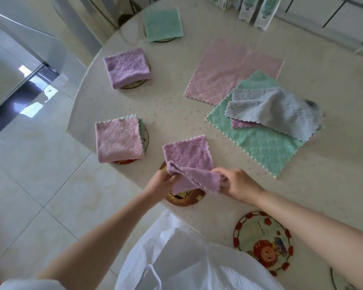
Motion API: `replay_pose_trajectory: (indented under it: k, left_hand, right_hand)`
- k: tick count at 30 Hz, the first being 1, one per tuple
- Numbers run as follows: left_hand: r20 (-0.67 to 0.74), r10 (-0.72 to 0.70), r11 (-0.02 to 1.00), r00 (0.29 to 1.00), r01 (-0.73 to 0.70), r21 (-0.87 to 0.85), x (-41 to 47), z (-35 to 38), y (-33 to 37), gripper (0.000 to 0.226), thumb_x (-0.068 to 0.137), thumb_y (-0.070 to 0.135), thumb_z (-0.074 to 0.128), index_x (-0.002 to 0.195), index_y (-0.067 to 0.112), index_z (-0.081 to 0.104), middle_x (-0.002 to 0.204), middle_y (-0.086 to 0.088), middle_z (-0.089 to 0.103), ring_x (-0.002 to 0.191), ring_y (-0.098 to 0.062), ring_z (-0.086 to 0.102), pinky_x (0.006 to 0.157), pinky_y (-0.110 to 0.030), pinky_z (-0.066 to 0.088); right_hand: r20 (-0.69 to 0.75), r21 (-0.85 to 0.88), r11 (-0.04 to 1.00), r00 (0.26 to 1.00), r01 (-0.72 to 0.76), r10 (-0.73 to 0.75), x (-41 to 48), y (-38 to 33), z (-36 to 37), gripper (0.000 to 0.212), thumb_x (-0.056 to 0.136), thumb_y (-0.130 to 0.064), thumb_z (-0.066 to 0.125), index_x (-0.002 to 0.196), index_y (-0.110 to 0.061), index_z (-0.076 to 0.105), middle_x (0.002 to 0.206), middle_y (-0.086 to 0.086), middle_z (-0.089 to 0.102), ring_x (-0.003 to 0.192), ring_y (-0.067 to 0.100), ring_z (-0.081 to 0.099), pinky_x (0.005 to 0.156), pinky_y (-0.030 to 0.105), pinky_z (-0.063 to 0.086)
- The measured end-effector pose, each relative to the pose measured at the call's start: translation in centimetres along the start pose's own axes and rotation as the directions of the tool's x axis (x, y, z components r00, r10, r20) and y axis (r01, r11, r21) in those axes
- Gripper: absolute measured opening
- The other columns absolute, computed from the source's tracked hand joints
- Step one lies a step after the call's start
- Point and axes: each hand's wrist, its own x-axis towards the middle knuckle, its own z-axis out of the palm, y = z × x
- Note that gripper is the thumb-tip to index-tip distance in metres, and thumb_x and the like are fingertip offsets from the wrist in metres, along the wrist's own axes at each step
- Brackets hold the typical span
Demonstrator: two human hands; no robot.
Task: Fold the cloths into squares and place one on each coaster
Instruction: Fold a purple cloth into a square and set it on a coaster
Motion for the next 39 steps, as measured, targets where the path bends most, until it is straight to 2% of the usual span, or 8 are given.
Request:
replay_pose_trajectory:
  k: [3,7,10,16,20,27,31,39]
  left_hand:
    - [0.015,-0.211,0.937,0.977,0.207,-0.280,1.3,-0.5,0.8,0.033,0.095,0.039,0.052,0.096,0.007,0.062,0.096,-0.016,0.068,0.086,-0.031,0.069,0.071,-0.045,0.059]
    - [0.069,-0.312,0.866,0.948,0.314,-0.391,2.3,-0.7,0.6,0.044,0.092,0.046,0.053,0.110,0.007,0.061,0.100,-0.012,0.070,0.086,-0.026,0.071,0.070,-0.043,0.060]
    - [0.073,-0.331,0.851,0.941,0.331,-0.407,2.5,-0.8,0.6,0.045,0.092,0.046,0.053,0.111,0.006,0.061,0.099,-0.013,0.070,0.086,-0.027,0.071,0.072,-0.046,0.060]
    - [-0.032,-0.211,0.942,0.977,0.195,-0.274,1.9,-0.6,1.6,0.045,0.096,0.040,0.049,0.103,-0.002,0.063,0.102,-0.029,0.066,0.085,-0.039,0.068,0.063,-0.053,0.058]
    - [-0.101,-0.148,0.921,0.984,0.100,-0.377,1.7,-1.2,2.3,0.027,0.099,0.033,0.045,0.101,0.012,0.062,0.104,-0.024,0.066,0.089,-0.034,0.068,0.063,-0.053,0.058]
    - [-0.044,-0.336,0.816,0.941,0.267,-0.513,2.8,-1.7,2.4,0.035,0.096,0.047,0.044,0.102,0.017,0.060,0.105,-0.014,0.067,0.093,-0.032,0.067,0.071,-0.051,0.058]
    - [-0.040,-0.361,0.799,0.932,0.287,-0.529,2.9,-1.9,2.5,0.037,0.094,0.049,0.047,0.099,0.014,0.061,0.102,-0.012,0.067,0.092,-0.032,0.068,0.070,-0.050,0.059]
    - [-0.028,-0.277,0.835,0.961,0.226,-0.501,0.9,-1.2,0.9,0.024,0.082,0.016,0.073,0.103,0.007,0.065,0.095,-0.012,0.072,0.080,-0.022,0.073,0.067,-0.037,0.060]
  right_hand:
    - [-0.104,0.191,0.964,0.973,-0.183,0.206,1.9,-1.0,-0.5,0.024,0.090,-0.042,0.054,0.076,-0.023,0.060,0.067,-0.001,0.062,0.060,0.013,0.055,0.056,0.029,0.039]
    - [-0.102,0.148,0.914,0.914,-0.377,0.393,3.9,-0.2,0.1,0.041,0.091,-0.040,0.053,0.068,-0.006,0.053,0.063,0.013,0.061,0.056,0.021,0.051,0.056,0.029,0.036]
    - [-0.095,0.146,0.887,0.886,-0.438,0.454,4.7,-0.4,0.1,0.039,0.089,-0.036,0.055,0.064,-0.007,0.050,0.052,0.003,0.049,0.053,0.016,0.045,0.057,0.029,0.035]
    - [-0.184,0.359,0.859,0.875,-0.364,0.448,6.1,-2.1,-0.3,0.020,0.087,-0.037,0.060,0.087,-0.017,0.059,0.073,-0.006,0.061,0.067,0.009,0.055,0.063,0.026,0.042]
    - [-0.263,0.408,0.844,0.841,-0.347,0.473,7.3,-2.4,-0.1,0.017,0.090,-0.031,0.058,0.097,-0.016,0.055,0.082,-0.004,0.060,0.075,0.012,0.056,0.068,0.027,0.045]
    - [-0.242,0.272,0.842,0.814,-0.466,0.528,9.2,-2.3,0.2,0.022,0.093,-0.036,0.052,0.095,-0.014,0.053,0.074,-0.005,0.055,0.069,0.017,0.054,0.054,0.028,0.036]
    - [-0.277,0.138,0.835,0.789,-0.532,0.549,9.8,-2.7,0.4,0.022,0.094,-0.036,0.050,0.095,-0.014,0.051,0.083,0.002,0.061,0.077,0.025,0.060,0.064,0.034,0.048]
    - [-0.227,0.190,0.815,0.783,-0.547,0.579,8.1,-4.1,0.0,0.043,0.087,-0.052,0.055,0.107,-0.016,0.044,0.099,0.002,0.060,0.093,0.027,0.059,0.075,0.037,0.048]
